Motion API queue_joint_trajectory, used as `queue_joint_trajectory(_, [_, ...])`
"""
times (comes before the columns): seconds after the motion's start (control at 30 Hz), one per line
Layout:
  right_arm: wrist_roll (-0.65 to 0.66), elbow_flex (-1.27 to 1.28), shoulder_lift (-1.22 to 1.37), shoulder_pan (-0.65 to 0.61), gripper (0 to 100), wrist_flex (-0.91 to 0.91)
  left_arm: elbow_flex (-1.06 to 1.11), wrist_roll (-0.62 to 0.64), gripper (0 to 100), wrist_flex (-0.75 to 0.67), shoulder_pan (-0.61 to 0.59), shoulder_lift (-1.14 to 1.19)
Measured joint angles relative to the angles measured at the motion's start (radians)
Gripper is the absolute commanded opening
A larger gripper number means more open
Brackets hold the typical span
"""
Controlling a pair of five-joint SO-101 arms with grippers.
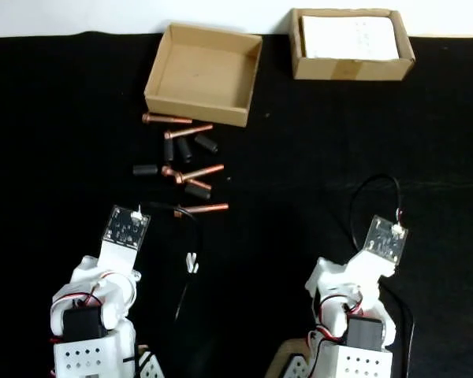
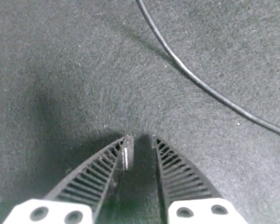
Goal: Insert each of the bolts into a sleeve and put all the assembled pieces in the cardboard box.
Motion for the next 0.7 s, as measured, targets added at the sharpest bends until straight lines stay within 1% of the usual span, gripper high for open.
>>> queue_joint_trajectory(0.7, [0.0, 0.0, 0.0, 0.0, 7.7, 0.0, 0.0, 0.0, 1, 0.0, 0.0, 0.0])
